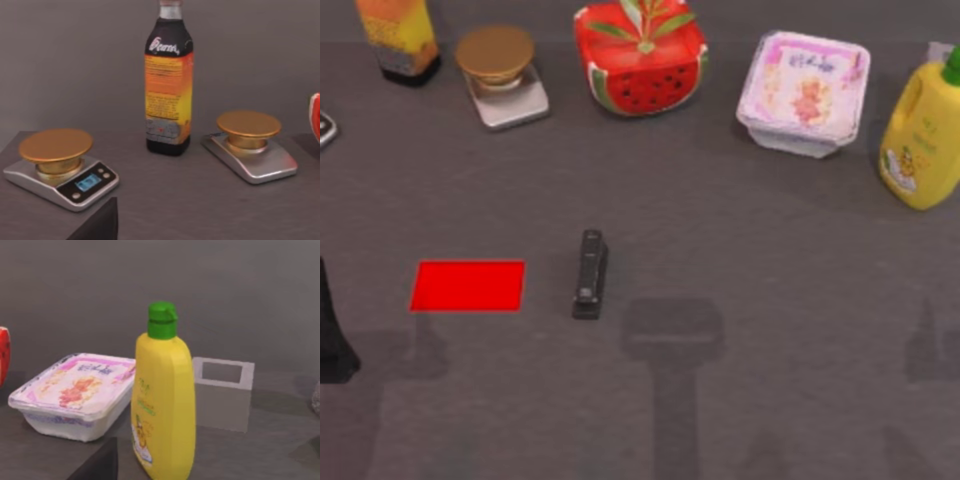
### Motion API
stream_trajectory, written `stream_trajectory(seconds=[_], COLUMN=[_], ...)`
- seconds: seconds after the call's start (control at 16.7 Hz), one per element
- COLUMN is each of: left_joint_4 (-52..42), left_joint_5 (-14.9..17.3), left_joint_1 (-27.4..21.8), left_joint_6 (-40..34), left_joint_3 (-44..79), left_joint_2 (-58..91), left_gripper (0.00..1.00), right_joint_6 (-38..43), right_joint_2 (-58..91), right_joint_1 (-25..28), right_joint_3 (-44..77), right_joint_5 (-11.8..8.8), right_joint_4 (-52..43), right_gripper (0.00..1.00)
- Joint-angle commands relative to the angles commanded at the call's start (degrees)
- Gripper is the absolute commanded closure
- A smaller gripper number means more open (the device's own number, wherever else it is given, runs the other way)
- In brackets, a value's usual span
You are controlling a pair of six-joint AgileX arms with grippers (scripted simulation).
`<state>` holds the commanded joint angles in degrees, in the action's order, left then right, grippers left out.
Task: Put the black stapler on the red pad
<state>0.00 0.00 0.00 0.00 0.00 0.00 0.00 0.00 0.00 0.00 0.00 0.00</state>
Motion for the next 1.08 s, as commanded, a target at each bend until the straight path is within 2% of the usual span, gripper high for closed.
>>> stream_trajectory(seconds=[0.24,0.48,0.72,1.08], left_joint_4=[-1.2,-8.8,-22.0,-47.9], left_joint_5=[0.3,1.7,3.1,4.2], left_joint_1=[-0.7,-4.0,-8.7,-16.5], left_joint_6=[-0.1,-1.1,-2.9,-7.2], left_joint_3=[1.6,10.9,25.7,52.6], left_joint_2=[1.5,11.2,29.0,65.3], left_gripper=[0.0,0.0,0.0,0.0], right_joint_6=[0.0,0.0,0.0,0.0], right_joint_2=[0.0,0.0,0.0,0.0], right_joint_1=[0.0,0.0,0.0,0.0], right_joint_3=[0.0,0.0,0.0,0.0], right_joint_5=[0.0,0.0,0.0,0.0], right_joint_4=[0.0,0.0,0.0,0.0], right_gripper=[0.0,0.0,0.0,0.0])
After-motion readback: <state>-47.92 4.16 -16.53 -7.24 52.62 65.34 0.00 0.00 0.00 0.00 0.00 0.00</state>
